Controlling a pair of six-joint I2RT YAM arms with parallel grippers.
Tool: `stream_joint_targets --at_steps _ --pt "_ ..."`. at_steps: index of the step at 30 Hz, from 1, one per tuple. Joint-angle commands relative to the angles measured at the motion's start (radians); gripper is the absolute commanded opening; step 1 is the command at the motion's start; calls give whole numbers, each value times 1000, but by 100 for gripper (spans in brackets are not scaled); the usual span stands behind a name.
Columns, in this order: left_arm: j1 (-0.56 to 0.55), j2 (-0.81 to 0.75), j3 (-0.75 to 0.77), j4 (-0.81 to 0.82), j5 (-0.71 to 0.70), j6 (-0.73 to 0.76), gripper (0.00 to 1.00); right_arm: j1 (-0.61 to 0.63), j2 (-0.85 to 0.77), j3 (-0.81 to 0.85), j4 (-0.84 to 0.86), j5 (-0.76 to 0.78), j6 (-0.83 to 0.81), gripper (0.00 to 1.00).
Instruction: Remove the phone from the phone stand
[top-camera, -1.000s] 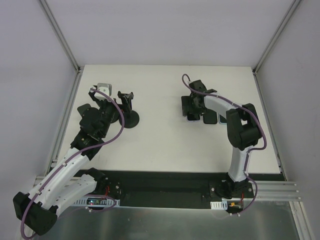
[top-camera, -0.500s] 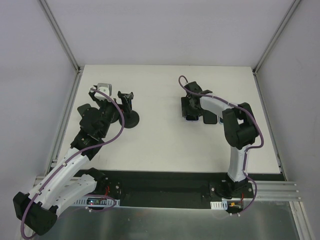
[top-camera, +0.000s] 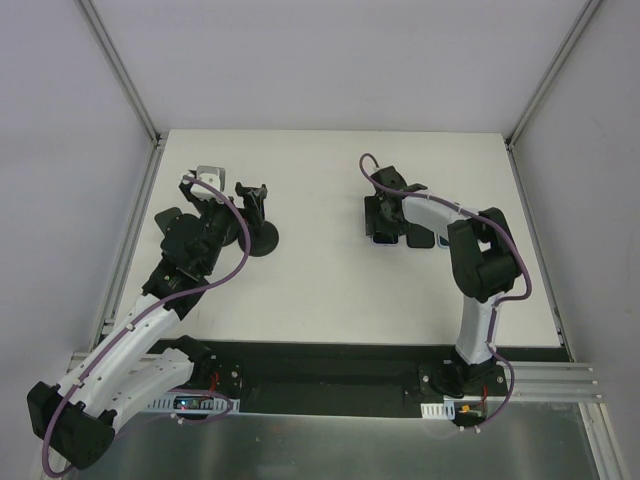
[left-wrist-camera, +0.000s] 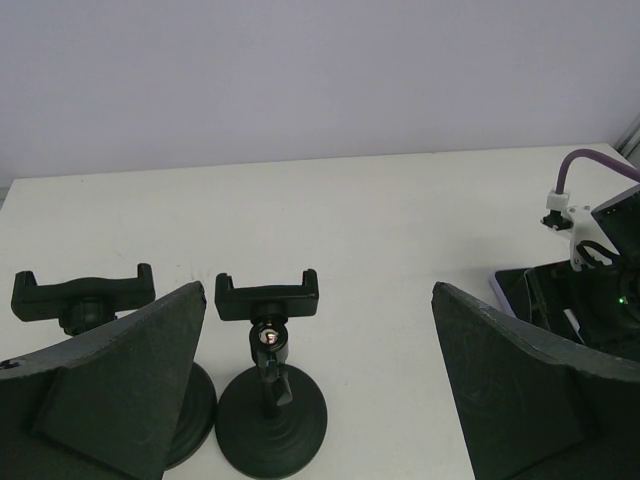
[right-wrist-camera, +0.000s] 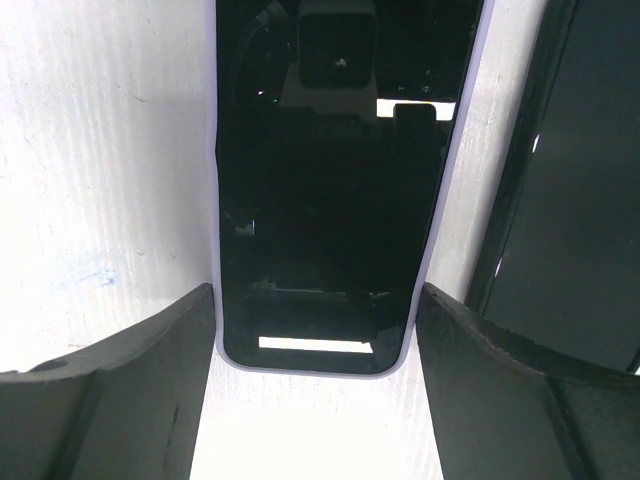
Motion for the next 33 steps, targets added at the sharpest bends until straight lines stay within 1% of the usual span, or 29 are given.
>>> stream_joint_targets --at_steps 1,2,4,7,8,9,10,14,17,20,21,22,26,27,29,30,32,33 --pt "8 -4 6 42 6 -1 95 1 -27 -21 -63 9 0 75" --pt "9 -2 6 42 6 -1 95 4 -31 -20 -63 5 0 79" --pt "9 -2 6 42 8 -1 95 3 -40 -13 -63 -4 2 83" --pt "9 -1 6 42 6 -1 95 3 -51 6 -64 -15 -1 93" --pt "9 -1 6 42 6 1 95 3 -54 17 -64 -17 -3 99" --pt "9 -4 4 42 5 2 95 4 -57 23 -66 -18 -5 100" --pt "9 -5 7 42 -1 5 95 3 -66 29 -66 -20 -6 97" --pt "14 -14 7 44 -26 22 95 3 -103 77 -79 -23 -14 96" --pt "32 -31 9 45 -44 27 95 1 -171 91 -87 -20 -24 96" --pt "57 -65 7 47 -76 25 96 -3 -272 76 -83 -8 -40 96" --pt "63 -73 4 54 -92 15 97 -5 -331 59 -81 2 -41 96" --pt "70 -82 -3 60 -108 10 98 -3 -365 45 -69 15 -73 96" --pt "109 -143 -13 86 -208 34 99 -22 -543 -39 -43 109 -103 96" --pt "112 -154 -16 94 -251 77 99 -25 -624 -65 -34 130 -106 96" --pt "123 -192 -31 143 -292 119 99 -32 -709 -144 6 195 -110 96" --pt "124 -206 -36 158 -325 164 99 -34 -794 -171 20 219 -110 96" --pt "124 -256 -40 175 -345 197 99 -32 -885 -260 61 287 -112 96" --pt "123 -275 -40 175 -352 211 99 -34 -980 -291 78 311 -112 96"
